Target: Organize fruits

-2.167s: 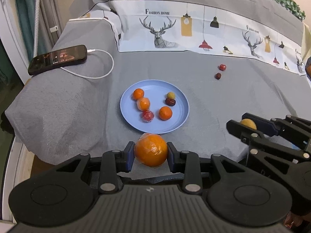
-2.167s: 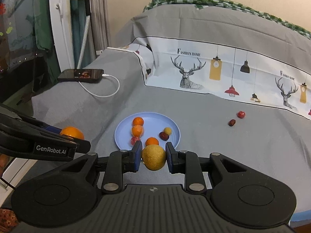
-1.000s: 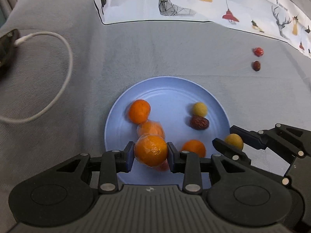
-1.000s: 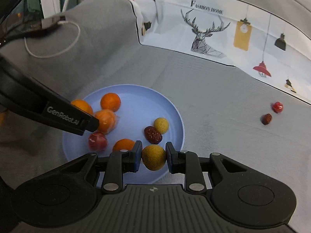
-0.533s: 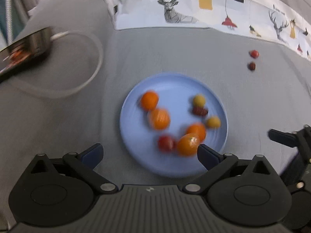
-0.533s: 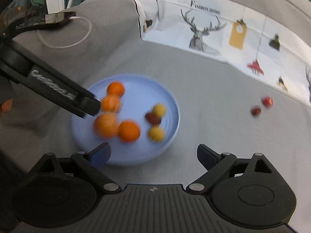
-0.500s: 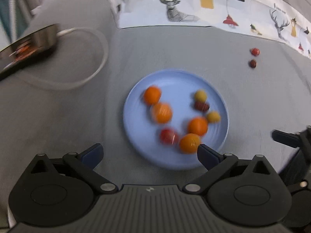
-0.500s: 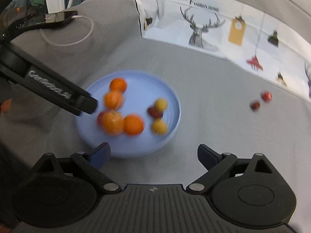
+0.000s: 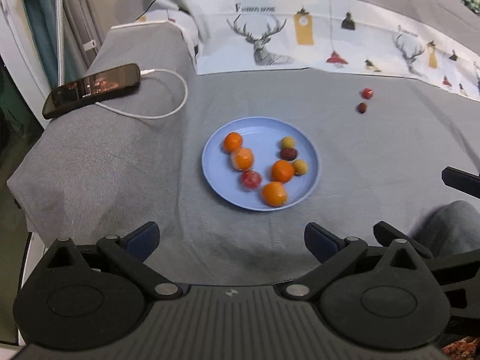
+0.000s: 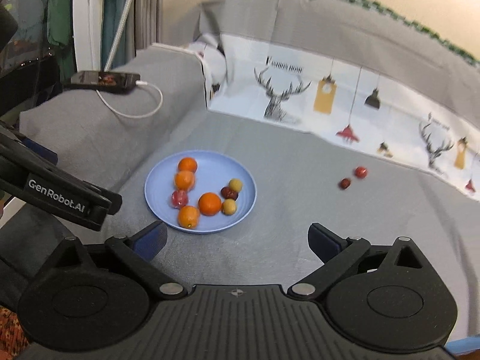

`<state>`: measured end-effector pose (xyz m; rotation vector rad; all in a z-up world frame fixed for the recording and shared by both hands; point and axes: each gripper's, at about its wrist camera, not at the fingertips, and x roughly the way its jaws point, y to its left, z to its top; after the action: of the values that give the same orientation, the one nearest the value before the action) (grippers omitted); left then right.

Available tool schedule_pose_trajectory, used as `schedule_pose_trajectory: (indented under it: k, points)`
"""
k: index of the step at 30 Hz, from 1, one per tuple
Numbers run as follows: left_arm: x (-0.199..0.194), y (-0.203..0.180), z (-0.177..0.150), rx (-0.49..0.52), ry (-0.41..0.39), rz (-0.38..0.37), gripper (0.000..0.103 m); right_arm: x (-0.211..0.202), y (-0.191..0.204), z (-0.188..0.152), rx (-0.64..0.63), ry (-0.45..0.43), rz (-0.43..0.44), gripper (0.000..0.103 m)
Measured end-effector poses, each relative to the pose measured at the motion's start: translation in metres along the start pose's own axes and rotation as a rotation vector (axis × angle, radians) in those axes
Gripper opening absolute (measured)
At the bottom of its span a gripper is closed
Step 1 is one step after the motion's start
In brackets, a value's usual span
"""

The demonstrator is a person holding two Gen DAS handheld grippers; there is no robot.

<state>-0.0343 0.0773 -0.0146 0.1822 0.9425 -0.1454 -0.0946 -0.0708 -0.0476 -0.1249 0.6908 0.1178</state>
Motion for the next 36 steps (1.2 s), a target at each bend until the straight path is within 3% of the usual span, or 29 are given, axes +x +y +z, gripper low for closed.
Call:
schedule_pose_trajectory:
  k: [16,26,36]
  points:
    - [-0.067,-0.015,-0.015,-0.002,-0.153,0.017,0.103,-0.079,0.000,-0.013,-0.026,-0.203,-0.060,0.102]
    - [-0.065,-0.022,-0.017,0.031,-0.144,0.012,0.103,-0.082,-0.002,-0.016,-0.005,-0.201,-0.065,0.102]
    - [-0.042,-0.023,-0.016,0.051,-0.089,0.019,0.103,-0.061,-0.010,-0.018,0.048,-0.141,-0.017,0.102]
